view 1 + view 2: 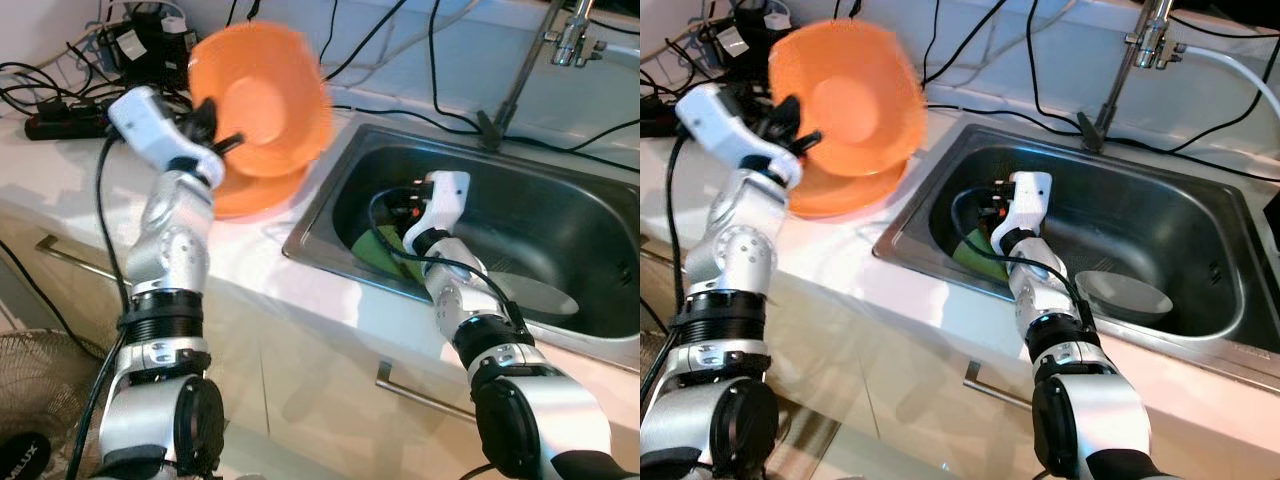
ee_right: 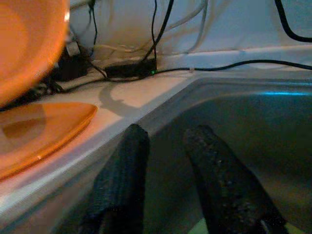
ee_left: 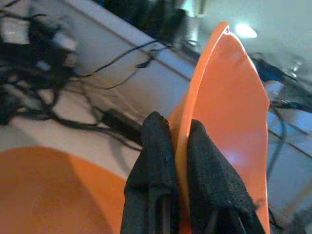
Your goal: Kitchen organization
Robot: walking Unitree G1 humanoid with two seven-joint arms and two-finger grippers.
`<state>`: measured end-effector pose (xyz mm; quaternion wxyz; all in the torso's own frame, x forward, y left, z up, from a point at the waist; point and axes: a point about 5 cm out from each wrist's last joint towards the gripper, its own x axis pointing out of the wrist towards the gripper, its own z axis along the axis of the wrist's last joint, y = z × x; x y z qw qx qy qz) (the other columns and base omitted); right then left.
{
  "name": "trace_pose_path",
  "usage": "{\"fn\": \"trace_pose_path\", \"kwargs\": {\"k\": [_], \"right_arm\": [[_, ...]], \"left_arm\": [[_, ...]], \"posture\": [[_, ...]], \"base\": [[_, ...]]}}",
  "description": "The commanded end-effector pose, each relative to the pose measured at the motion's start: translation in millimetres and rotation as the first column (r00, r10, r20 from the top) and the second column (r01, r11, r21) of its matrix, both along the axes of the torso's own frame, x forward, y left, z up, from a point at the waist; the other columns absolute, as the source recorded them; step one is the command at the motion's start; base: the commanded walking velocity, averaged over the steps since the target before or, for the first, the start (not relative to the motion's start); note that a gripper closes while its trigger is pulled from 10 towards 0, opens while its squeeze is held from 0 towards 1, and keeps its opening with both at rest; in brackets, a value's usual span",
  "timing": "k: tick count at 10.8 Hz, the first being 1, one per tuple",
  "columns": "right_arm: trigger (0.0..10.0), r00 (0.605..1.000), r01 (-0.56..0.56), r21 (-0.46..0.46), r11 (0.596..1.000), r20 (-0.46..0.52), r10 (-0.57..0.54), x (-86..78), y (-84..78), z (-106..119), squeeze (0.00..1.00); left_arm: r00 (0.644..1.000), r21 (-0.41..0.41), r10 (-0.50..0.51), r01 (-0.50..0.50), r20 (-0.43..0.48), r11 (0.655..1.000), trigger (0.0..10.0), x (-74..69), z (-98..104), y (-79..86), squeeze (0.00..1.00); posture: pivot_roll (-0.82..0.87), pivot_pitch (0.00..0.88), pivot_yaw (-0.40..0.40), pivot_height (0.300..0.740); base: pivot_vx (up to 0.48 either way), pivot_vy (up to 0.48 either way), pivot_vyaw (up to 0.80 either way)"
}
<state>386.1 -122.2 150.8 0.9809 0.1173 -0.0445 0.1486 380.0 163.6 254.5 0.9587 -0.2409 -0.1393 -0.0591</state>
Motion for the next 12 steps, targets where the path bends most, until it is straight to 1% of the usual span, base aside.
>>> {"fn": "trace_pose_path", "kwargs": {"k": [1,2,3,5,6,7,8,9,10,12], "right_arm": [[10.0,0.999,0.014,0.039,0.999,0.045,-0.016,4.1,-8.1,14.9,1.0],[10.0,0.998,0.0,0.062,0.998,0.061,-0.004,5.4,-10.4,20.3,1.0],[10.0,0.995,-0.038,0.086,0.996,0.094,0.03,6.0,-12.0,28.2,1.0],[10.0,0.988,-0.069,0.127,0.99,0.144,0.05,5.7,-18.6,39.0,1.0],[10.0,0.982,-0.122,0.154,0.981,0.162,0.097,3.8,-16.6,40.2,0.0],[10.0,0.972,-0.177,0.165,0.97,0.182,0.146,1.3,-12.9,41.2,0.0],[10.0,0.968,-0.199,0.165,0.966,0.189,0.167,0.2,-10.7,41.3,0.0],[10.0,0.959,-0.232,0.164,0.959,0.203,0.197,-1.6,-5.9,42.2,0.0],[10.0,0.955,-0.247,0.167,0.955,0.207,0.211,-2.2,-3.6,42.9,0.0],[10.0,0.953,-0.26,0.165,0.951,0.204,0.225,-3.5,-1.5,41.7,0.0]], "left_arm": [[0.996,0.07,-0.061,0.057,0.058,0.996,10.0,-3.8,7.9,-9.6,0.0],[0.994,0.101,-0.093,0.086,0.061,0.991,10.0,-5.6,6.1,-14.5,0.0],[0.992,0.121,-0.109,0.101,0.062,0.988,10.0,-7.5,4.3,-17.9,0.0],[0.989,0.156,-0.138,0.128,0.055,0.979,10.0,-9.2,1.1,-19.1,0.0],[0.985,0.167,-0.162,0.151,0.056,0.974,10.0,-10.5,0.1,-20.9,0.0],[0.977,0.186,-0.202,0.188,0.062,0.964,10.0,-12.7,0.1,-24.9,0.0],[0.973,0.194,-0.222,0.206,0.065,0.959,10.0,-13.8,0.0,-26.9,0.0],[0.957,0.233,-0.278,0.253,0.083,0.939,10.0,-17.3,1.2,-31.8,0.0],[0.945,0.255,-0.314,0.282,0.094,0.925,10.0,-19.8,2.6,-35.0,0.0],[0.938,0.254,-0.331,0.297,0.101,0.92,10.0,-21.8,4.3,-37.0,0.0]], "posture": [[0.25,0.0,-0.04,0.74],[0.25,0.0,-0.039,0.74],[0.25,0.0,-0.037,0.74],[0.25,0.0,-0.031,0.74],[0.25,0.0,-0.032,0.74],[0.25,0.0,-0.031,0.74],[0.25,0.0,-0.031,0.74],[0.25,0.0,-0.031,0.74],[0.25,0.0,-0.031,0.74],[0.25,0.0,-0.031,0.74]], "base": [[0.0,0.0,0.0],[0.0,0.0,0.0],[0.0,0.0,0.0],[0.0,0.0,0.0],[0.0,0.0,0.0],[0.0,0.0,0.0],[0.0,0.0,0.0],[0.0,0.0,0.0],[0.0,0.0,0.0],[0.0,0.0,0.0]]}}
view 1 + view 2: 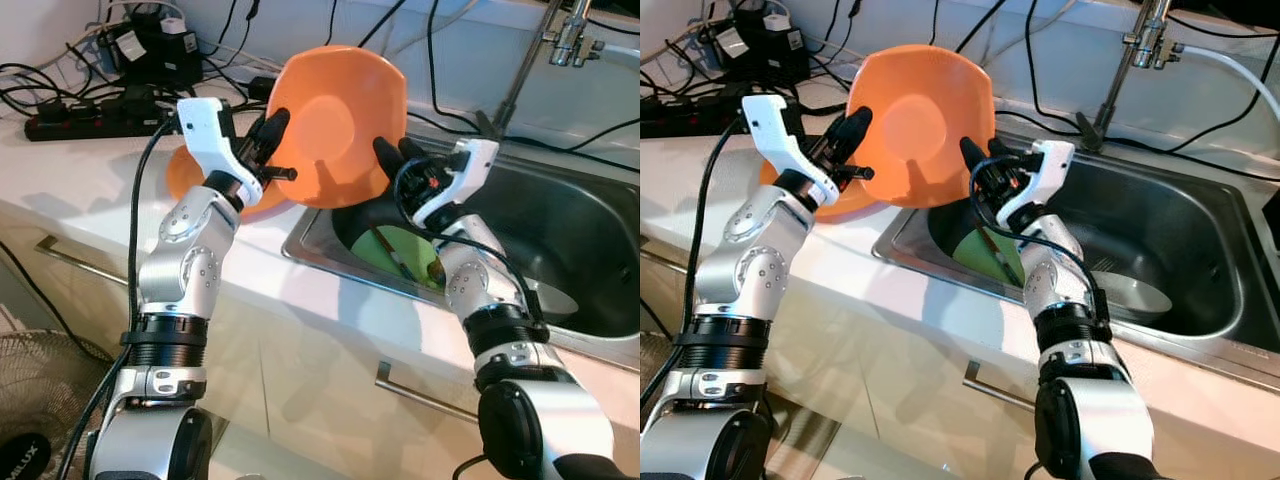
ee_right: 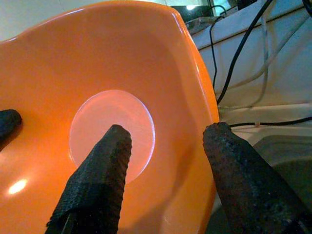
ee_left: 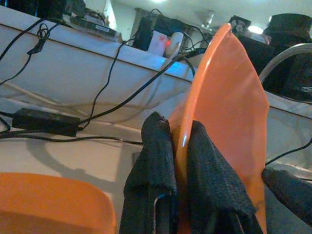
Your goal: Kitchen organization
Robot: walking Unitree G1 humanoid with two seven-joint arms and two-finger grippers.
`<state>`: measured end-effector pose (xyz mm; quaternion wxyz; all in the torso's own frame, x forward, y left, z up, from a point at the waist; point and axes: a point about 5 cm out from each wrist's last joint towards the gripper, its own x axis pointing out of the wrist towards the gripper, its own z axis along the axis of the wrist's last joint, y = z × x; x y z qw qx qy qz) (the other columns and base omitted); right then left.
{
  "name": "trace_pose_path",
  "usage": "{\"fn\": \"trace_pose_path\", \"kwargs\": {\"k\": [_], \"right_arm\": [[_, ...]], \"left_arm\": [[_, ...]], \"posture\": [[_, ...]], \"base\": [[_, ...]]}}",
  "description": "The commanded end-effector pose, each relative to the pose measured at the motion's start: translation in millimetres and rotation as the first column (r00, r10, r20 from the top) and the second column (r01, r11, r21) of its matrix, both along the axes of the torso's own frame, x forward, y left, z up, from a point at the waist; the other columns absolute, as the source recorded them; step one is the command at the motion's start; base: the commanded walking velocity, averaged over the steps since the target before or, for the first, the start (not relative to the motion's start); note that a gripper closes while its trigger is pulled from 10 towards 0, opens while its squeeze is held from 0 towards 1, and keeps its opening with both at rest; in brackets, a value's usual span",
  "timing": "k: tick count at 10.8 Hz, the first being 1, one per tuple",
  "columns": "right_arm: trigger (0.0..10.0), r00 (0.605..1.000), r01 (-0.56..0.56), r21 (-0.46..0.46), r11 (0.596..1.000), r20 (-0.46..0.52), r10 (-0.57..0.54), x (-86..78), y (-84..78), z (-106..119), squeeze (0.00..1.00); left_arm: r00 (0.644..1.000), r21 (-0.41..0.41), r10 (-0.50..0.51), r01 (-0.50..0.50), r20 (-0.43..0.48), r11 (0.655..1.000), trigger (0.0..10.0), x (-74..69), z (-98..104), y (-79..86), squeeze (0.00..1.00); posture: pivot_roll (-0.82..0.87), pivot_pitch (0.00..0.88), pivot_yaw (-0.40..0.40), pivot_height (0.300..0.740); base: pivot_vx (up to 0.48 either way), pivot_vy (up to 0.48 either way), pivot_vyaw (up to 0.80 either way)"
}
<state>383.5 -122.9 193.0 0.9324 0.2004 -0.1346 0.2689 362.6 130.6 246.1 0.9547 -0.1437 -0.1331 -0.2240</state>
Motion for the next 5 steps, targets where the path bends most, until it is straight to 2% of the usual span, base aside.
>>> {"fn": "trace_pose_path", "kwargs": {"k": [1,5], "right_arm": [[10.0,1.0,-0.012,-0.003,1.0,-0.006,0.012,-1.2,-0.4,-1.5,0.0],[10.0,0.998,0.066,0.003,0.998,-0.011,-0.066,2.1,-11.3,2.4,0.0]], "left_arm": [[0.997,-0.002,-0.044,0.044,0.061,0.999,10.0,-5.0,13.2,-5.1,0.0],[0.998,-0.002,-0.012,0.012,0.06,1.0,10.0,-6.0,13.6,3.7,0.0]], "posture": [[0.25,0.006,-0.034,0.74],[0.26,0.012,-0.041,0.74]], "base": [[0.0,0.0,0.0],[0.0,0.0,0.0]]}}
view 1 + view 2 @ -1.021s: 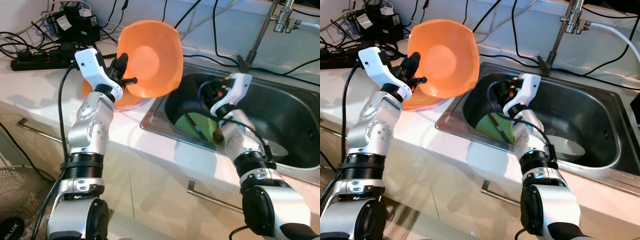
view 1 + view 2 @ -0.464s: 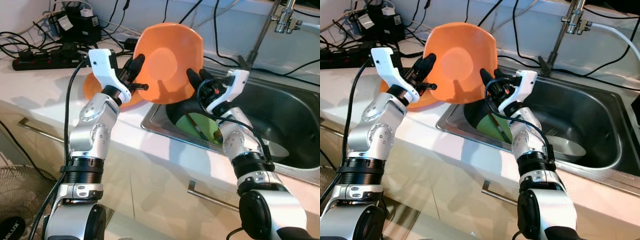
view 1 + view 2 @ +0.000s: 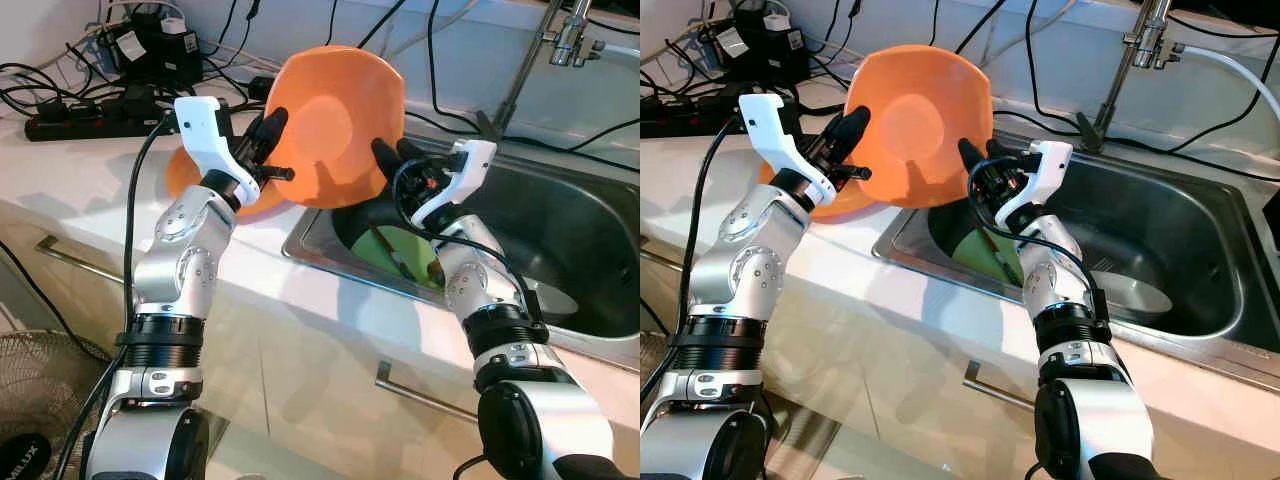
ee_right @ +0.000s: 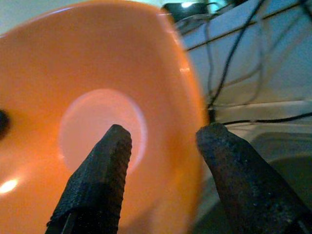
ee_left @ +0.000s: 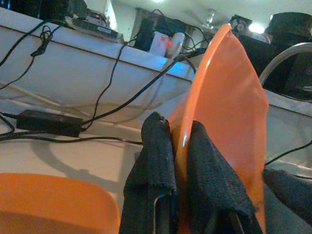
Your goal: Kitchen organization
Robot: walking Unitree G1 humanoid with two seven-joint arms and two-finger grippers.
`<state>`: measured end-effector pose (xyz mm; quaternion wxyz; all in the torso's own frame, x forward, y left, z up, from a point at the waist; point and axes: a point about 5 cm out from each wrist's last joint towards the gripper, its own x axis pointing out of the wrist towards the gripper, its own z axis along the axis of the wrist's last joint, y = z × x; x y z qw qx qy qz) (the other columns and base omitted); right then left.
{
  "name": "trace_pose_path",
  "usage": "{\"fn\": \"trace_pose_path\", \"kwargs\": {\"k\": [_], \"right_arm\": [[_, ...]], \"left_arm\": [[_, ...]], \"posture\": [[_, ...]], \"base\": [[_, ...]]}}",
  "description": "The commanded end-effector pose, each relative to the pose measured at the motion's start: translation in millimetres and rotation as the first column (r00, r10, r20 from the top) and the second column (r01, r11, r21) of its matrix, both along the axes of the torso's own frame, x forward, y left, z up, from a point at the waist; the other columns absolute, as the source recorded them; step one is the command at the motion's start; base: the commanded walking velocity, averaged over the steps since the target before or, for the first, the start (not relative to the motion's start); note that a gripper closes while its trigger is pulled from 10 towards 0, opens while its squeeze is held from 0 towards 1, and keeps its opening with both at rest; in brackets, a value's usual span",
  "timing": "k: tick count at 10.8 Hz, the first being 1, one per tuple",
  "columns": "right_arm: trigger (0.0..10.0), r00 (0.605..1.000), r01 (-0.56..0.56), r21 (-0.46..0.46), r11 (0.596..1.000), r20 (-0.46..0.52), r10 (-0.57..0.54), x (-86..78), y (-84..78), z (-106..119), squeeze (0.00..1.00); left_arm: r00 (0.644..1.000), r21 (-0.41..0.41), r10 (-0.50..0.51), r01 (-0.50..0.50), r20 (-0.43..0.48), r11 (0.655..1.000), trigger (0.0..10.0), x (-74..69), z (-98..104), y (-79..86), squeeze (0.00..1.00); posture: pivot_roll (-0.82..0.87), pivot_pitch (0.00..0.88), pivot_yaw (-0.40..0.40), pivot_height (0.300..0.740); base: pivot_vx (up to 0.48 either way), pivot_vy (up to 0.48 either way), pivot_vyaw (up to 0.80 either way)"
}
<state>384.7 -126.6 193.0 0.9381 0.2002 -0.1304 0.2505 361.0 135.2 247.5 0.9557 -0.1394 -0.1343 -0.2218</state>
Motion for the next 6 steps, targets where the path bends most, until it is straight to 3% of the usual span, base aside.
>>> {"fn": "trace_pose_path", "kwargs": {"k": [1,6], "right_arm": [[10.0,0.999,0.045,0.013,0.999,0.011,-0.046,1.6,-10.1,4.7,0.0],[10.0,0.998,0.061,0.029,0.998,-0.003,-0.061,1.8,-11.9,2.4,0.0]], "left_arm": [[0.999,-0.008,-0.014,0.014,0.053,1.0,10.0,-4.4,11.2,-0.3,0.0],[0.998,-0.005,-0.037,0.037,0.051,0.999,10.0,-5.3,11.3,-3.2,0.0]], "posture": [[0.25,0.01,-0.04,0.74],[0.26,0.007,-0.039,0.74]], "base": [[0.0,0.0,0.0],[0.0,0.0,0.0]]}}
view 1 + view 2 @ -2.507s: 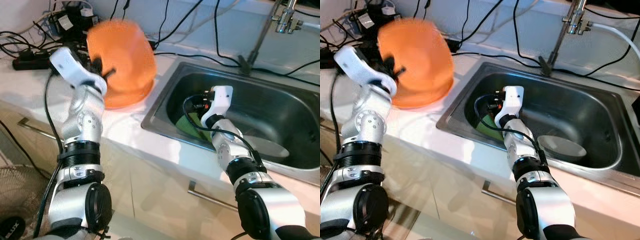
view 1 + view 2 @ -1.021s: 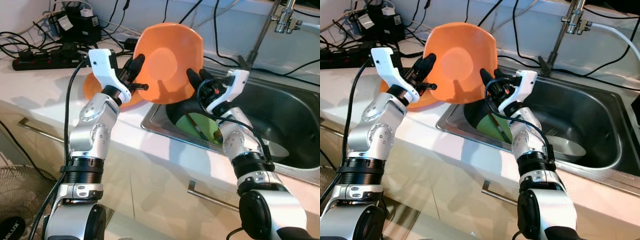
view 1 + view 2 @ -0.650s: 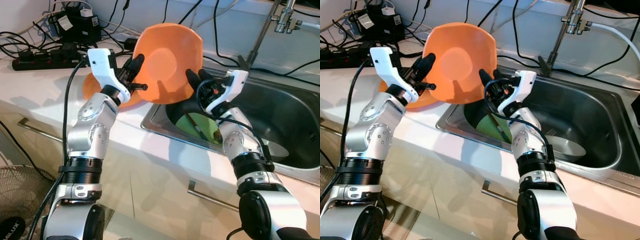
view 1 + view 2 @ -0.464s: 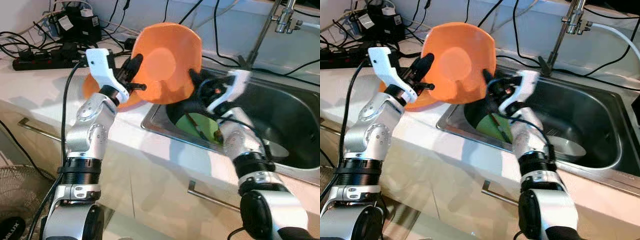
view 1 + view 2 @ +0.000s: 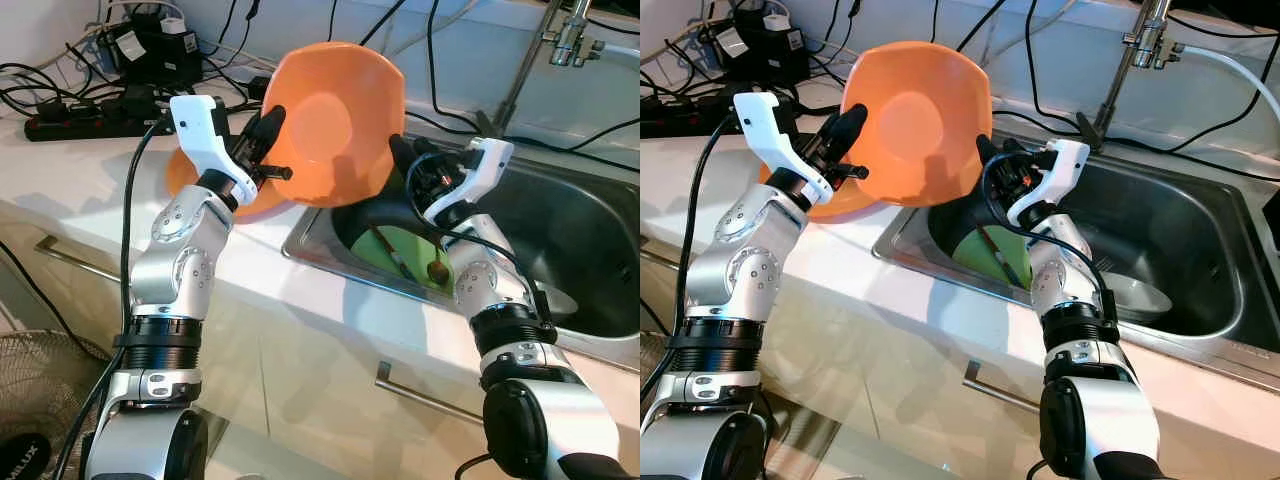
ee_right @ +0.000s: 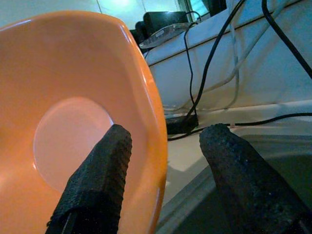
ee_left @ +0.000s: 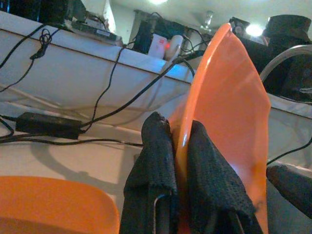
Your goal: Kitchen organization
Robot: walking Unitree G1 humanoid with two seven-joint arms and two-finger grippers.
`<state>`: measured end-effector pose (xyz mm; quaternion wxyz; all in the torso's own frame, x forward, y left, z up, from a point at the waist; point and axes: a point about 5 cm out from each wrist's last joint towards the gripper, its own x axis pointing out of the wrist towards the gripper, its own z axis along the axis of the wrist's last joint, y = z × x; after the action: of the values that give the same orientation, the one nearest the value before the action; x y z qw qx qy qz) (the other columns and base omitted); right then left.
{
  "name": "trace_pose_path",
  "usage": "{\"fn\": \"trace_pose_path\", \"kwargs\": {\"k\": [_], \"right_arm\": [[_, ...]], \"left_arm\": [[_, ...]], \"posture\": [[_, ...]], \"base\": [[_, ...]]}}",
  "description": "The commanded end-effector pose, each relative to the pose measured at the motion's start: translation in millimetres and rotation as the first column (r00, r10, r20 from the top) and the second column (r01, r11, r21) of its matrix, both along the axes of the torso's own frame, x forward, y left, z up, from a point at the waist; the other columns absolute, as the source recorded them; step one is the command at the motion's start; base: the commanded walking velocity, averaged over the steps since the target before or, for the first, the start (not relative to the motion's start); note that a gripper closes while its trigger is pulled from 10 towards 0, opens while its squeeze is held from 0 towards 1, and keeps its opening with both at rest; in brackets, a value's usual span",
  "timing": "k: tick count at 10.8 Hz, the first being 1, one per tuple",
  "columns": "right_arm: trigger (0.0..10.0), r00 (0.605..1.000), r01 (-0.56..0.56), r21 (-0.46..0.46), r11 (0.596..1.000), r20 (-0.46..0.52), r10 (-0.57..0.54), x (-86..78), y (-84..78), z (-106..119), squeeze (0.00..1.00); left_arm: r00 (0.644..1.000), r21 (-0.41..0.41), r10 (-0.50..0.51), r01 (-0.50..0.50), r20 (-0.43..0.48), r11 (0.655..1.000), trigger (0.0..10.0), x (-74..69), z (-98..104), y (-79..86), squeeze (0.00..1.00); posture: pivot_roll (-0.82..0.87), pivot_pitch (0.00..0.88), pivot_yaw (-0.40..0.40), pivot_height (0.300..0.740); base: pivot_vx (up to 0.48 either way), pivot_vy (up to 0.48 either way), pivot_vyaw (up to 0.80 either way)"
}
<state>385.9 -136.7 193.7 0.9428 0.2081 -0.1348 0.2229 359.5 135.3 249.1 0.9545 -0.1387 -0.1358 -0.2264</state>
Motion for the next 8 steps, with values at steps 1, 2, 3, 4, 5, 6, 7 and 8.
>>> {"fn": "trace_pose_path", "kwargs": {"k": [1,2,3,4,5,6,7,8], "right_arm": [[10.0,1.0,-0.013,0.024,1.0,0.004,0.013,0.5,0.9,1.5,0.0],[10.0,0.999,-0.032,0.032,0.999,0.008,0.032,-0.2,3.0,1.8,0.0],[10.0,0.999,-0.051,0.046,0.998,0.004,0.051,-0.8,4.5,0.9,0.0],[10.0,0.999,-0.054,0.053,0.997,0.003,0.054,-0.8,4.4,0.7,0.0],[10.0,0.998,-0.06,0.059,0.996,0.001,0.06,-0.9,4.4,0.3,0.0],[10.0,0.998,-0.063,0.061,0.996,-0.001,0.063,-0.9,4.6,-0.1,0.0],[10.0,0.998,-0.065,0.062,0.996,-0.004,0.065,-1.1,4.7,-1.2,0.0],[9.3,0.998,-0.064,0.063,0.996,-0.005,0.065,-1.0,4.8,-1.5,0.0]], "left_arm": [[0.998,-0.006,-0.044,0.044,0.044,0.999,10.0,-4.4,9.0,-5.0,0.0],[0.997,-0.004,-0.063,0.063,0.044,0.998,10.0,-5.4,8.7,-7.1,0.0],[0.995,0.0,-0.086,0.086,0.045,0.996,10.0,-6.8,7.9,-10.2,0.0],[0.994,0.001,-0.098,0.098,0.043,0.995,10.0,-7.5,7.2,-11.4,0.0],[0.993,0.0,-0.106,0.106,0.043,0.994,10.0,-7.8,6.7,-12.2,0.0],[0.993,-0.002,-0.111,0.111,0.043,0.994,10.0,-8.1,6.5,-12.2,0.0],[0.992,-0.002,-0.115,0.115,0.043,0.993,10.0,-8.6,6.2,-12.0,0.0],[0.992,-0.003,-0.117,0.118,0.043,0.993,10.0,-9.0,6.0,-12.0,0.0]], "posture": [[0.25,0.006,-0.04,0.74],[0.25,0.008,-0.039,0.74],[0.26,0.007,-0.041,0.74],[0.25,0.008,-0.041,0.74],[0.25,0.008,-0.042,0.74],[0.25,0.008,-0.042,0.74],[0.25,0.008,-0.042,0.74],[0.26,0.007,-0.044,0.74]], "base": [[0.0,0.0,0.0],[0.0,0.0,0.0],[0.0,0.0,0.0],[0.0,0.0,0.0],[0.0,0.0,0.0],[0.0,0.0,0.0],[0.0,0.0,0.0],[0.0,0.0,0.0]]}}
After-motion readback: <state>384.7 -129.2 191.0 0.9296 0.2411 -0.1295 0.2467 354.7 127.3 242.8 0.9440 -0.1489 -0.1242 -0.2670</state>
